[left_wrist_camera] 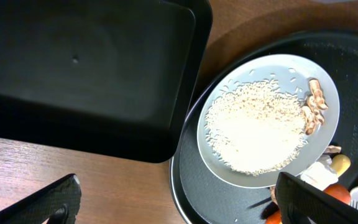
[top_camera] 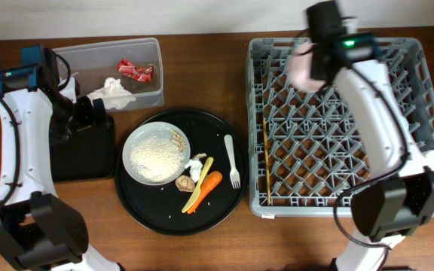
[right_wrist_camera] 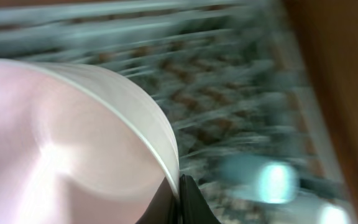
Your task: Sort waste into correct bins and load items into the dishwasher rack
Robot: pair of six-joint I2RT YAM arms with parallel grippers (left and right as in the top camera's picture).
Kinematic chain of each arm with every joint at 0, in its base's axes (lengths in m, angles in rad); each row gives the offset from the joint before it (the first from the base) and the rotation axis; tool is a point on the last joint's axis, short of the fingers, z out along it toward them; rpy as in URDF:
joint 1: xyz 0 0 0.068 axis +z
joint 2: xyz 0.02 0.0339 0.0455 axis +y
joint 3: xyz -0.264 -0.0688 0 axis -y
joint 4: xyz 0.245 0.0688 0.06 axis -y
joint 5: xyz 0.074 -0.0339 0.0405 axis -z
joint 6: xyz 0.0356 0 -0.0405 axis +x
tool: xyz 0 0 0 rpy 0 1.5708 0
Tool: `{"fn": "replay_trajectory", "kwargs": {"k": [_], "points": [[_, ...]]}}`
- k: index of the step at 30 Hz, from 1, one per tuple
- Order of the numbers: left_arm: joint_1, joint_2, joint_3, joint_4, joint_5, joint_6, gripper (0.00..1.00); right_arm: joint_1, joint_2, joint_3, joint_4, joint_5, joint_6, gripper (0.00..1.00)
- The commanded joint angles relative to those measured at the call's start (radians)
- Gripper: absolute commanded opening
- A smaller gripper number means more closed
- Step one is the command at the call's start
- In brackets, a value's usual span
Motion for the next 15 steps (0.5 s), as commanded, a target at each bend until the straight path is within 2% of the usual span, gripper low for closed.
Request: {"fn": "replay_trajectory", "kwargs": {"k": [1, 5, 10, 15], "points": [[0.001, 0.002, -0.001, 0.0, 0.007, -0.005, 0.99, -0.135, -0.03, 0.02, 0.129, 0.37, 0.003, 0.04], [0.0, 0.002, -0.001, 0.0, 0.008, -0.006, 0.99, -0.267, 0.051, 0.019, 0.327, 0.674, 0.002, 0.04], [0.0, 0.002, -0.001, 0.0, 0.008, -0.006, 0.99, -0.351, 0.273, 0.019, 0.516, 0.694, -0.097, 0.04], [0.0, 0.002, -0.001, 0.0, 0.011, -0.006, 0.99, -0.342, 0.345, 0.018, 0.547, 0.595, -0.122, 0.04]]}}
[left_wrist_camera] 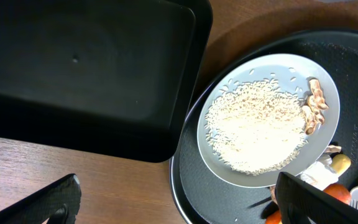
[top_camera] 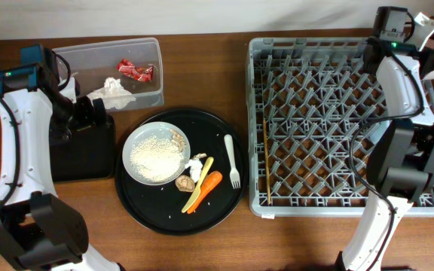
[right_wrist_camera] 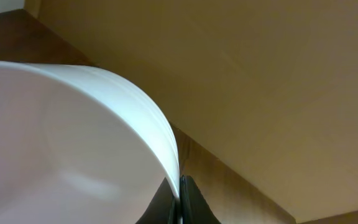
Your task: Sort waste into correct bins and load items into the dishwasher rack
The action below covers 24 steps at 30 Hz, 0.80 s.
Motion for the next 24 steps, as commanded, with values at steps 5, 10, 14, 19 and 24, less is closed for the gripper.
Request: {"fn": "replay_trajectory", "kwargs": {"k": [5, 10, 14, 19, 24], "points": [[0.0, 0.002, -0.001, 0.0, 0.011, -0.006, 0.99, 0.045, 0.048, -0.013, -0.02, -0.068, -0.01, 0.04], [0.0, 0.002, -0.001, 0.0, 0.011, -0.006, 0.99, 0.061, 0.048, -0.074, -0.023, -0.078, -0.01, 0.04], [0.0, 0.002, -0.001, 0.0, 0.011, -0.006, 0.99, 0.112, 0.048, -0.077, -0.077, -0.075, -0.01, 0.05], [0.0, 0.002, -0.001, 0.008, 0.011, -0.006, 0.99, 0.19, 0.042, -0.076, -0.265, -0.202, 0.051, 0.69], [0.0, 0.002, -0.001, 0.008, 0.011, -0.006, 0.99, 0.206, -0.193, -0.076, -0.365, -0.423, 0.103, 0.77]]}}
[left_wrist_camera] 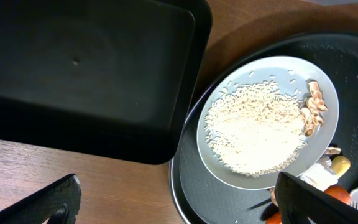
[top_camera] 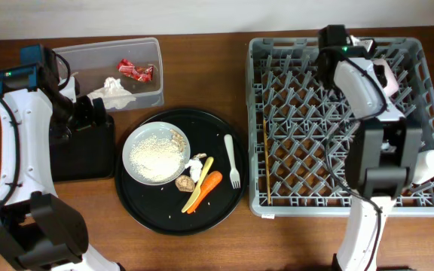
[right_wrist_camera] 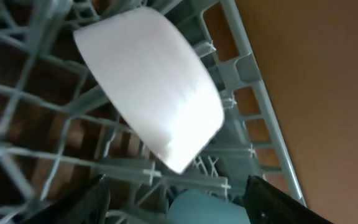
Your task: Sort waste into correct bins and load items into the dishwasher rack
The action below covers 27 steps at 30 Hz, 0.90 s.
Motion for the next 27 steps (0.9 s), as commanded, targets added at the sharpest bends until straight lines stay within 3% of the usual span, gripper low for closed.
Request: {"fn": "replay_trajectory", "kwargs": {"k": [1, 2, 4, 5, 7, 9, 13, 17, 22, 27], "points": [[0.0, 0.002, -0.001, 0.001, 0.011, -0.006, 0.99, 0.003, -0.24, 0.003, -0.051, -0.204, 0.026, 0.82], [0.0, 0.002, -0.001, 0.002, 0.01, -0.006, 0.99, -0.002, -0.29, 0.003, -0.078, -0.296, 0.025, 0.85], [0.0, 0.002, -0.001, 0.008, 0.01, -0.005, 0.99, -0.044, -0.394, 0.003, -0.185, -0.772, -0.021, 0.92], [0.0, 0.002, -0.001, 0.01, 0.011, -0.005, 0.99, -0.062, -0.416, 0.003, -0.313, -1.085, -0.122, 0.92], [0.0, 0.002, -0.001, 0.009, 0.011, -0.005, 0.99, -0.038, -0.416, -0.002, -0.456, -1.155, -0.146, 0.93], [0.0, 0.002, -0.001, 0.008, 0.011, -0.005, 0.99, 0.085, -0.416, -0.008, -0.548, -1.16, -0.158, 0.92], [0.0, 0.002, -0.001, 0.001, 0.011, -0.006, 0.99, 0.361, -0.412, -0.009, -0.542, -1.154, -0.111, 0.9], [0.0, 0.002, -0.001, 0.001, 0.011, -0.005, 0.99, 0.601, -0.331, -0.071, -0.517, -0.958, -0.06, 0.84], [0.0, 0.002, -0.001, -0.006, 0.011, -0.005, 0.99, 0.647, -0.252, -0.203, -0.414, -0.956, 0.03, 0.84], [-0.092, 0.002, -0.001, -0.012, 0.066, 0.115, 1.0, 0.628, -0.298, -0.145, -0.395, -0.952, 0.019, 0.84]]}}
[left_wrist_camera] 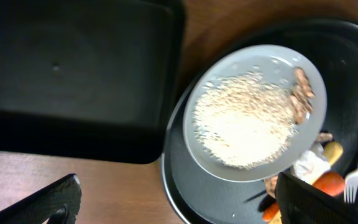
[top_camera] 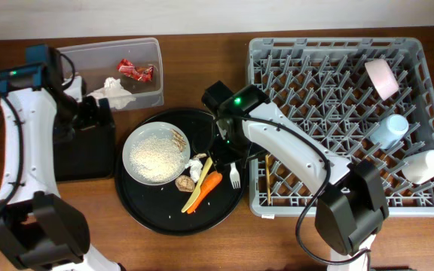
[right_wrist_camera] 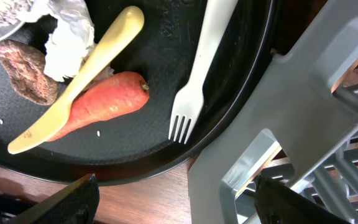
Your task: Sort waste into correct bins and load items into the dishwasher rack
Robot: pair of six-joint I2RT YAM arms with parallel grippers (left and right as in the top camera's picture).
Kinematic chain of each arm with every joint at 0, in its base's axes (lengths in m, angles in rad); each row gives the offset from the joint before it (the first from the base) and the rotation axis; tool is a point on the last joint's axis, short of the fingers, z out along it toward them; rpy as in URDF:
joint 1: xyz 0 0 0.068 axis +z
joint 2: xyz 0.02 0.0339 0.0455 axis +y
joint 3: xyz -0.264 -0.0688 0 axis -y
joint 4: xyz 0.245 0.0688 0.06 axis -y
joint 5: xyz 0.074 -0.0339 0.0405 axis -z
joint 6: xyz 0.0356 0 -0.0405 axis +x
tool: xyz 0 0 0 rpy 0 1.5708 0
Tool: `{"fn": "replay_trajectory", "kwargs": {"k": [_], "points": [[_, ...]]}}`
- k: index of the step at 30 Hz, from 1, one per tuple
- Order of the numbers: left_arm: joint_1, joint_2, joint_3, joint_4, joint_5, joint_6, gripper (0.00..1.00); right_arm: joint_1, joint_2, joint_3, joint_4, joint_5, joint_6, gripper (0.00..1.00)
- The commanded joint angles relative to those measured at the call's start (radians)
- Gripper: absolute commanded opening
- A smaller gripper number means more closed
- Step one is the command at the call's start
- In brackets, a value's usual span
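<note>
A round black tray [top_camera: 164, 214] holds a grey plate of rice [top_camera: 157, 154], a white fork [right_wrist_camera: 197, 74], a yellow knife [right_wrist_camera: 79, 78], a carrot [right_wrist_camera: 101, 106], a brown scrap [right_wrist_camera: 20, 62] and crumpled tissue [right_wrist_camera: 67, 31]. My right gripper [top_camera: 228, 137] hangs open over the tray's right side, just above the fork, with nothing between its fingers. The grey dishwasher rack [top_camera: 256, 90] carries a pink bowl [top_camera: 383, 77] at its back right. My left gripper [top_camera: 95, 114] stands open between the black bin [left_wrist_camera: 73, 74] and the plate [left_wrist_camera: 253, 115].
A clear tub [top_camera: 149, 49] at the back left holds a red wrapper [top_camera: 136, 70] and white tissue [top_camera: 111, 92]. A blue cup [top_camera: 392, 128] and a white cup [top_camera: 420, 164] sit along the rack's right side. A thin wooden stick [top_camera: 265, 162] lies in the rack's left column.
My right gripper has gone from the rack's back right, beside the pink bowl, to the tray's right side over the fork, still open. The left gripper has shifted slightly toward the plate.
My right gripper was shut on the pink bowl above the rack's back, then held it past the rack's far right corner. Later the bowl stood in the rack with the gripper open beside it. Now that gripper is over the tray.
</note>
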Motion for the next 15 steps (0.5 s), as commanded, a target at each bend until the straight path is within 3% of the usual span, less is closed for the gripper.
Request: {"fn": "replay_trajectory", "kwargs": {"k": [1, 5, 7, 9, 15], "points": [[-0.097, 0.002, -0.001, -0.011, 0.048, 0.1, 0.99, -0.03, -0.066, 0.062, -0.001, 0.02, 0.01, 0.84], [-0.256, 0.002, -0.002, -0.016, 0.045, 0.083, 0.99, -0.313, -0.214, 0.068, -0.055, 0.047, -0.026, 0.88], [-0.367, 0.004, -0.034, 0.013, 0.053, 0.076, 0.99, -0.584, -0.266, 0.068, -0.119, 0.048, -0.091, 0.93], [-0.448, 0.004, -0.109, 0.089, 0.054, -0.001, 0.99, -0.696, -0.264, 0.068, -0.159, 0.049, -0.137, 0.93], [-0.719, 0.011, -0.405, 0.431, 0.037, -0.106, 0.98, -0.731, -0.264, 0.068, -0.162, 0.045, -0.135, 0.93]]}}
